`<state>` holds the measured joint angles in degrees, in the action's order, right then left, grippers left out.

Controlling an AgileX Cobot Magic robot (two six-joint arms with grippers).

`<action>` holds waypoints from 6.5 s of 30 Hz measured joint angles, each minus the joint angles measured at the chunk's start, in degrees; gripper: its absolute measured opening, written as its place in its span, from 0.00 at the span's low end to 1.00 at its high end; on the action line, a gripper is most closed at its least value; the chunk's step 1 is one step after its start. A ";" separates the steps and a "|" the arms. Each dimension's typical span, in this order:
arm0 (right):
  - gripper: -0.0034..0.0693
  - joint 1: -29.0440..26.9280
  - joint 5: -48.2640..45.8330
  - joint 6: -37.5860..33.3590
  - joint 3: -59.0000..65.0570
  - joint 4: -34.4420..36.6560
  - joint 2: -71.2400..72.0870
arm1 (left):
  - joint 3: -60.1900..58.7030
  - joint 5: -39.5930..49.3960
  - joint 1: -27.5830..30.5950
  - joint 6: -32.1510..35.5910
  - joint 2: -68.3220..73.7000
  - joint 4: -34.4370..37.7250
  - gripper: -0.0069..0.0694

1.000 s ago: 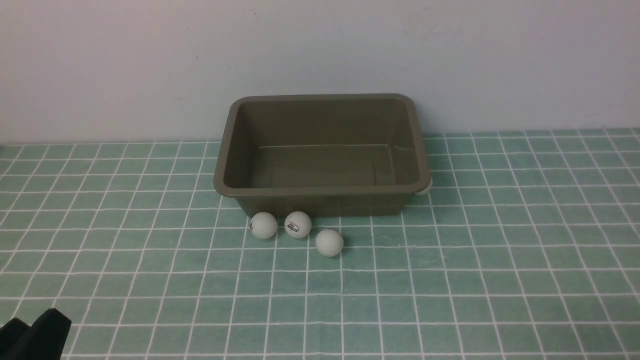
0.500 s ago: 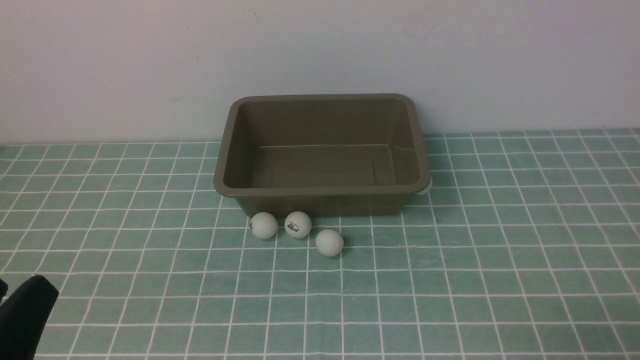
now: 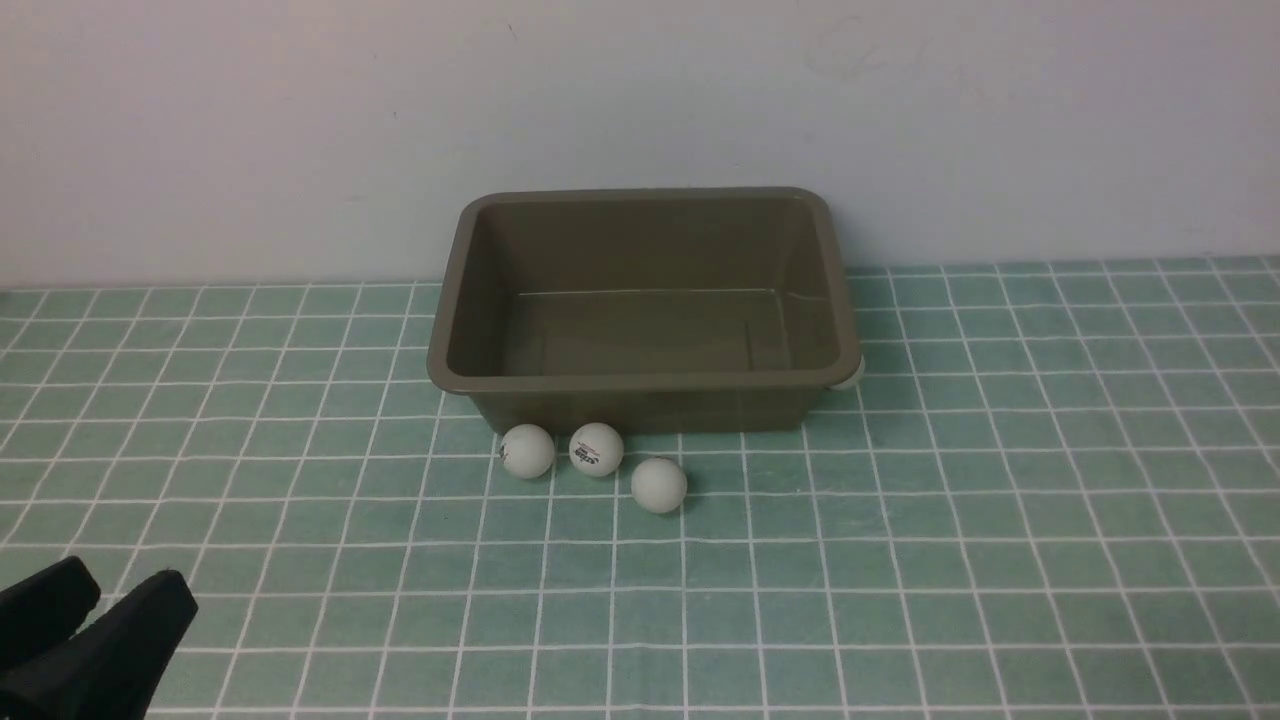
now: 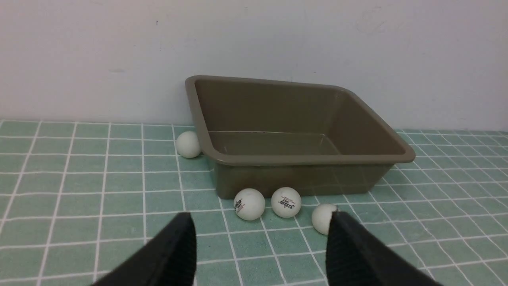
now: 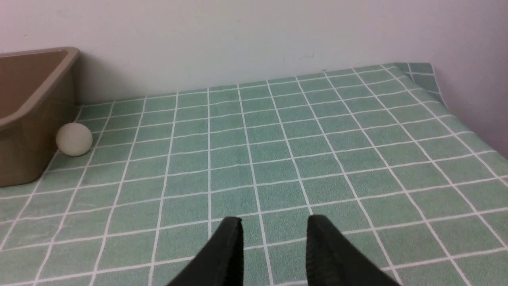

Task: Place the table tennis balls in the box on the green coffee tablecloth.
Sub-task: 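Reach for and grasp a ping pong ball on the table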

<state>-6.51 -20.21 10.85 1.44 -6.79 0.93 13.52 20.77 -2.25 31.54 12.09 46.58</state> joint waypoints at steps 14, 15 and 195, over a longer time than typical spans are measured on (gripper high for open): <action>0.34 0.00 22.70 5.76 0.21 4.60 0.00 | 0.00 0.16 0.00 7.91 0.00 7.19 0.62; 0.34 0.00 23.60 8.27 0.21 5.58 0.00 | 0.00 0.16 0.00 8.24 0.00 7.46 0.62; 0.53 0.84 -30.20 -116.84 -71.94 75.22 -108.41 | 0.00 8.67 0.00 13.59 0.00 9.83 0.62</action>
<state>-5.66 -50.40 -105.99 -70.49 68.43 -107.48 13.52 29.45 -2.25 45.13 12.09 56.40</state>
